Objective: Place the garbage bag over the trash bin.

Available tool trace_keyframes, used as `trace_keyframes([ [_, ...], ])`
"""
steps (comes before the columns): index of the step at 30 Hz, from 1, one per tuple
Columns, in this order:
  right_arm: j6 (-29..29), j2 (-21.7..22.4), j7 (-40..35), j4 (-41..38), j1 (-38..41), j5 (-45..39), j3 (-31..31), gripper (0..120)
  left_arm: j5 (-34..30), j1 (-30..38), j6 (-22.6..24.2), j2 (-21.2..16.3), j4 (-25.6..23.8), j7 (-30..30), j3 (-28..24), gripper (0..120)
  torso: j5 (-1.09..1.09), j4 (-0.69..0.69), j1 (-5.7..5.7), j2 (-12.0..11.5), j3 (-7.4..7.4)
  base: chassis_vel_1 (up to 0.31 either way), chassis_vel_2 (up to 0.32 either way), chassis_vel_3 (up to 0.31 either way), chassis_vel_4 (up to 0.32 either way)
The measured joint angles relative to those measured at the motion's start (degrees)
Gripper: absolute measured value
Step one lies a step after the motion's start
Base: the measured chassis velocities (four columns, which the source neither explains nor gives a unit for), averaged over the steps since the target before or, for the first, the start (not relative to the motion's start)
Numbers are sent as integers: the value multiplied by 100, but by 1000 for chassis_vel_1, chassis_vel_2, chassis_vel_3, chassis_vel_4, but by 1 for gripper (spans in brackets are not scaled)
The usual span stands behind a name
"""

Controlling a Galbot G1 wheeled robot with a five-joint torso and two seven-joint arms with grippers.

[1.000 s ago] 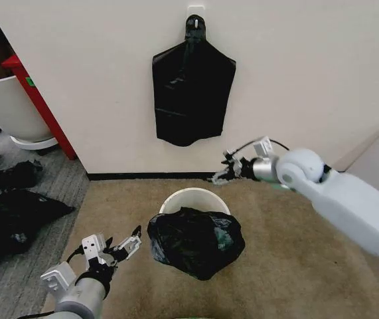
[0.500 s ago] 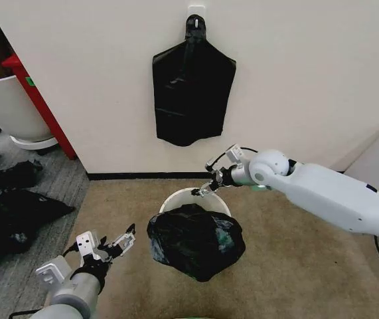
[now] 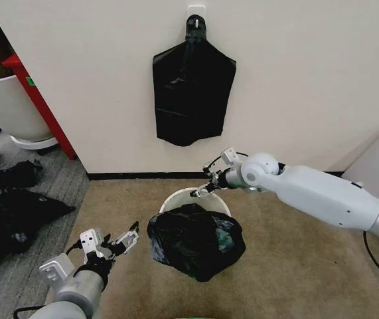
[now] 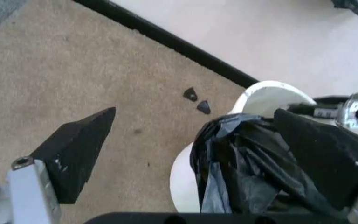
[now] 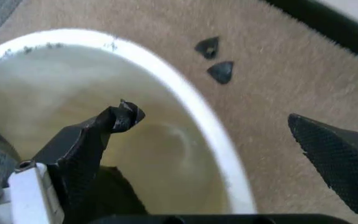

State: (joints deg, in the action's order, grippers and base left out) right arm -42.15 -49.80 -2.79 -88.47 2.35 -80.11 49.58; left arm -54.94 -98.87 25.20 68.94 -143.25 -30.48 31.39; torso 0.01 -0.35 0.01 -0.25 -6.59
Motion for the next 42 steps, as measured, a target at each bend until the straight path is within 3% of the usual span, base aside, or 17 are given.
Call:
trace_keyframes([
  [8,1,-180,-278,220,35,-160,103,98,-35,59,-15,13,0,28,-29,100,-1,1,0,0,0,0,0,0,0],
  [14,2,-258,-282,420,9,-183,237,77,-58,52,-15,5,1,35,17,100,0,1,0,0,0,0,0,0,0],
  [19,4,-273,-293,439,-2,-177,301,85,-78,77,-34,-7,1,36,37,100,-1,1,0,0,0,0,0,0,0],
  [42,4,-165,-974,188,-259,-498,53,1,-84,208,-123,-21,1,54,-29,100,0,1,0,0,0,0,0,0,0],
])
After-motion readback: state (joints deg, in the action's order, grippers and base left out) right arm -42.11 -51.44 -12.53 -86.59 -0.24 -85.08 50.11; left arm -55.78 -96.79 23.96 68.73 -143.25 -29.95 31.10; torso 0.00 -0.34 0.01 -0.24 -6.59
